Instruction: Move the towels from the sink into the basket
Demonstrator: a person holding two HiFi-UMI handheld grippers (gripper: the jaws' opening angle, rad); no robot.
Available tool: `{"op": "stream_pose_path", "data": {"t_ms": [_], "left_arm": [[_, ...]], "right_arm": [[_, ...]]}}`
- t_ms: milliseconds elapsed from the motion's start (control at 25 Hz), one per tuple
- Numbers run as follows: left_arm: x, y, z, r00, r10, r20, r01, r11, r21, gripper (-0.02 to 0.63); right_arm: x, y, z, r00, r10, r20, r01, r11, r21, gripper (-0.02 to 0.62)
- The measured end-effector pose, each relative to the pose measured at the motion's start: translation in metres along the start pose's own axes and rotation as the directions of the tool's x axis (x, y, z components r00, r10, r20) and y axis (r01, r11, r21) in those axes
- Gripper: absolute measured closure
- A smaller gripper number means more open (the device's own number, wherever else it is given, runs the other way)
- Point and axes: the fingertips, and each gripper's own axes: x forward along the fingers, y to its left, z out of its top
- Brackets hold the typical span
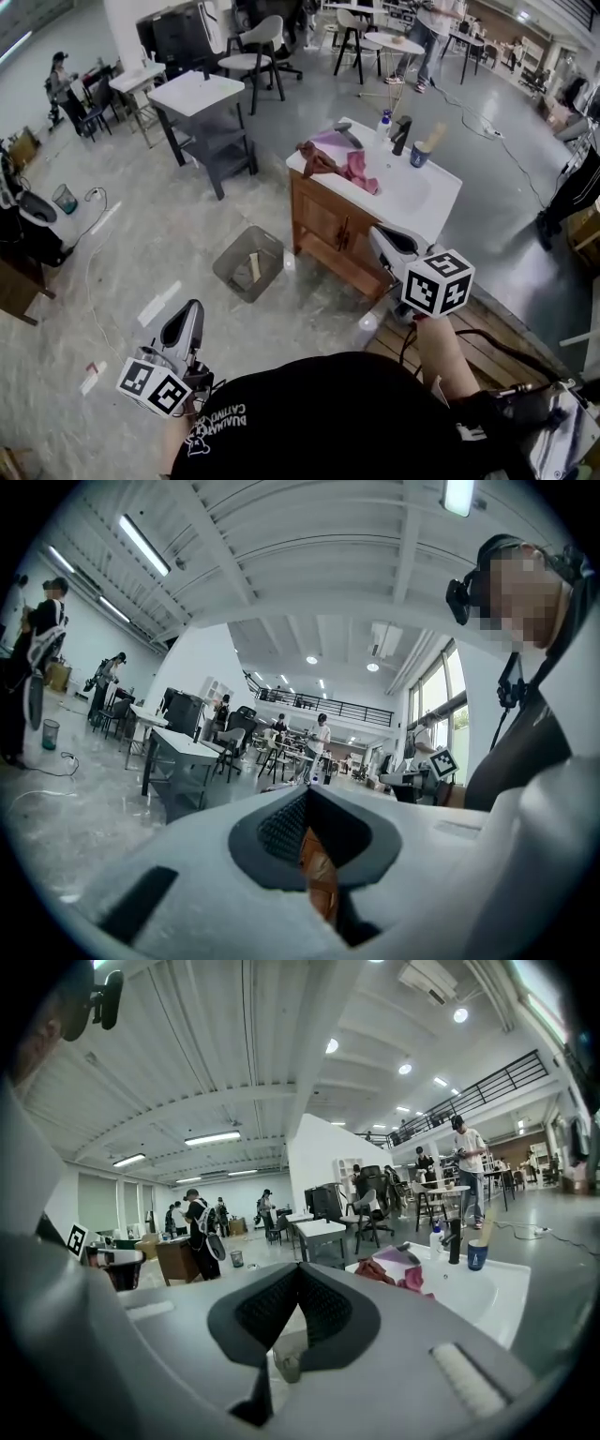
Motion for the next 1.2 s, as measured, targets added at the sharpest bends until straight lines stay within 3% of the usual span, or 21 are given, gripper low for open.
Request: {"op": "stream_pose_path", "data": {"t_ms": [280, 800, 1200], "left_arm": [[0.034, 0.011, 0.002, 1.0, -0.001, -0.002, 0.001, 1.0, -0.028, 0.601], [0.062, 0.018, -0.002, 0.999, -0.008, -0.049, 0.007, 1.0, -0.024, 0.601], [0.107, 0.047, -0.007, 0.996, -0.009, -0.089, 0.005, 0.999, -0.044, 0.601]], "right_arm": [[0.006, -0.031, -0.006, 0.999, -0.039, -0.007, 0.039, 0.998, 0.046, 0.589], [0.024, -0.052, -0.023, 0.999, -0.043, -0.015, 0.044, 0.994, 0.103, 0.589], [0.069, -0.083, -0.033, 0.997, -0.05, -0.054, 0.057, 0.99, 0.133, 0.589]]}}
